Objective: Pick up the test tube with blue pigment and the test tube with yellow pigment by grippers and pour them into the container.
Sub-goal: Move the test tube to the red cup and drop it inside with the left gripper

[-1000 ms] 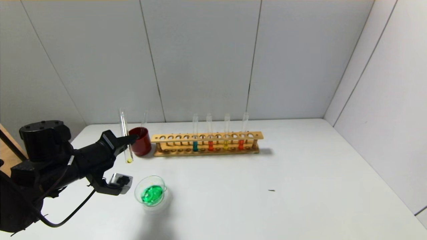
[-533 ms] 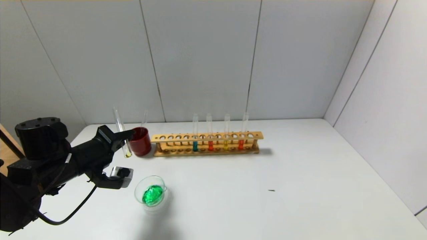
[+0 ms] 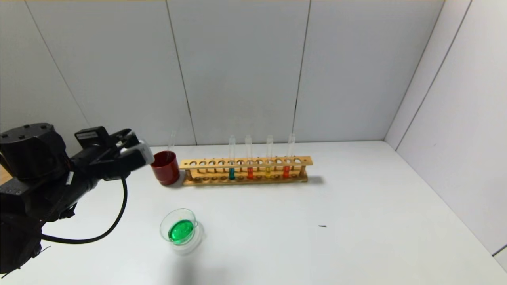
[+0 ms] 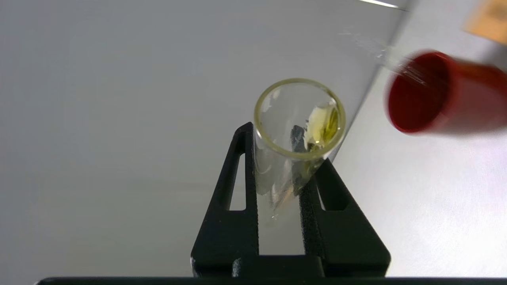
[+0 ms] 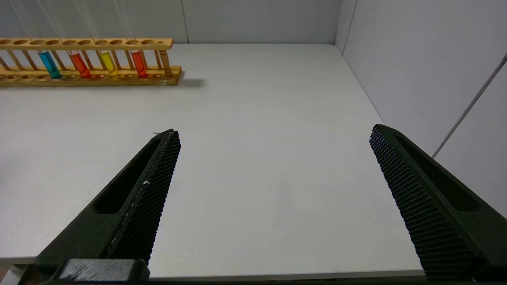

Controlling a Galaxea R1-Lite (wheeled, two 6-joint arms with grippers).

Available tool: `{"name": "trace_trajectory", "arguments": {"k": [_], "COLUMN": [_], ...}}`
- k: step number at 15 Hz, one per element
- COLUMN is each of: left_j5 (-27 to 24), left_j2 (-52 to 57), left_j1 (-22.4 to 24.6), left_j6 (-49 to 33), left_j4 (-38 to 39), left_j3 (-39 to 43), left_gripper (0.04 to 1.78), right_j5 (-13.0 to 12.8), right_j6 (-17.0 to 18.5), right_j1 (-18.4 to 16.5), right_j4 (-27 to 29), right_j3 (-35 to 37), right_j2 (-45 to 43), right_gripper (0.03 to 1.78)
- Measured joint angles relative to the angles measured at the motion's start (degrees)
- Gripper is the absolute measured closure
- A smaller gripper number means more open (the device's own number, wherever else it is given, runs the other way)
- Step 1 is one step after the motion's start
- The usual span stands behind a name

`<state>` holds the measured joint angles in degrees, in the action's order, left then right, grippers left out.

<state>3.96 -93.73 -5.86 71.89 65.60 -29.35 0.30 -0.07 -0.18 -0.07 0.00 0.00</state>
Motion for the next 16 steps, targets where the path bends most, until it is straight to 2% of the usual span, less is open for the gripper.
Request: {"name": "trace_trajectory", "arguments": {"k": [3, 6, 9, 11, 13, 16], "left_j5": [5.3, 5.7, 5.5, 4.8, 1.2, -4.7], "left_j2": [0.2, 0.2, 0.2, 0.1, -0.7, -2.4], "left_j1": [-0.3, -0.3, 0.0, 1.4, 2.8, 3.4], "left_j6": [-17.1, -35.5, -53.5, -59.6, -62.5, -67.7], "left_j4": [-5.0, -12.6, -26.6, -37.2, -45.9, -52.7], "left_j3": [-7.1, -17.6, -26.5, -30.0, -33.3, -37.2], "left_gripper": [1.48, 1.48, 1.48, 1.48, 1.48, 1.48], "right_j5": [0.0, 0.0, 0.0, 0.0, 0.0, 0.0], "right_j6": [0.0, 0.0, 0.0, 0.0, 0.0, 0.0], "right_j1": [0.0, 0.0, 0.0, 0.0, 0.0, 0.0], "right_j4": [0.0, 0.0, 0.0, 0.0, 0.0, 0.0], "right_j3": [0.0, 0.0, 0.0, 0.0, 0.0, 0.0], "right_j2": [0.0, 0.0, 0.0, 0.0, 0.0, 0.0], "right_gripper": [0.06, 0.06, 0.06, 0.06, 0.06, 0.06]}}
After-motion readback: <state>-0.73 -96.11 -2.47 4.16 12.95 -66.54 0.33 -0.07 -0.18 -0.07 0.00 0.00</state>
